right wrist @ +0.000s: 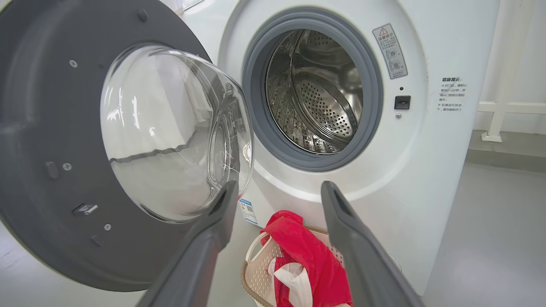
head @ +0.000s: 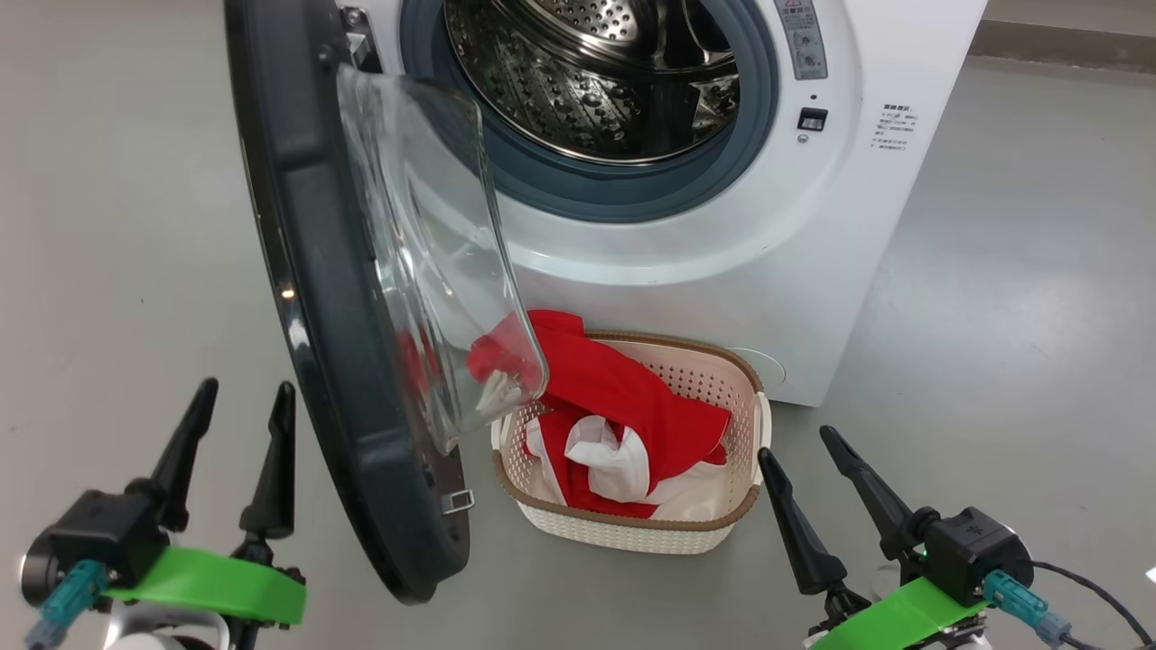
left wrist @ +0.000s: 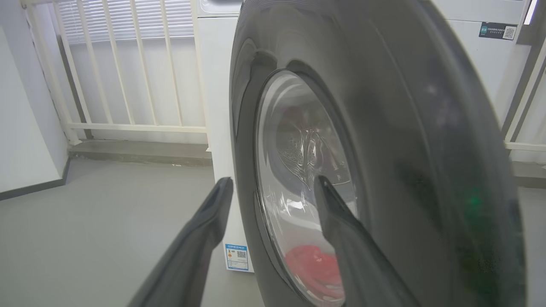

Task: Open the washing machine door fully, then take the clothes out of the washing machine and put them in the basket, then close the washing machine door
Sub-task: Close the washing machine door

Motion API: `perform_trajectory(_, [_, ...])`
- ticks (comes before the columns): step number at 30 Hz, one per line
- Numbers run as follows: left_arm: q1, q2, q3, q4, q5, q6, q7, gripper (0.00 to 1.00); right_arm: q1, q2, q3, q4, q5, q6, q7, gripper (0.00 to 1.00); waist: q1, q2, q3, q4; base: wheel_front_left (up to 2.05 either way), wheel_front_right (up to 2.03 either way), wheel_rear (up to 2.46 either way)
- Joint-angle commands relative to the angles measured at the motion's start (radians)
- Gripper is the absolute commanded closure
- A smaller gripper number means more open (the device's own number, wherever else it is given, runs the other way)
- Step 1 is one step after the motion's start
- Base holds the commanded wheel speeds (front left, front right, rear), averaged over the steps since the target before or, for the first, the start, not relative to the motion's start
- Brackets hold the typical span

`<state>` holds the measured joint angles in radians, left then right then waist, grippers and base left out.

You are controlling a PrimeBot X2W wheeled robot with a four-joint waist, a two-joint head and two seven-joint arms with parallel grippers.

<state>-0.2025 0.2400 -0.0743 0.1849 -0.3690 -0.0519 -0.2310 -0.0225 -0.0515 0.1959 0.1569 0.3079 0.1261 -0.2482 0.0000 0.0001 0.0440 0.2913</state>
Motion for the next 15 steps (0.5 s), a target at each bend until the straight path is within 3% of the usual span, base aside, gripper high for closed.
perform_trajectory(1, [-0.007, 0.029, 0.030, -0.028, 0.012, 0.009, -0.011, 0.00, -0.037, 0.001, 0.015, -0.030, 0.001, 0.005, -0.014, 0.00, 0.0000, -0.0001, -0.001, 0.001, 0.00, 0.00, 0.00])
perform_trajectory(15, [0.079, 0.003, 0.021, -0.064, 0.034, 0.050, -0.024, 0.00, -0.035, 0.001, 0.014, -0.033, 0.011, 0.005, -0.014, 0.00, 0.0000, -0.0001, -0.009, 0.003, 0.00, 0.00, 0.00])
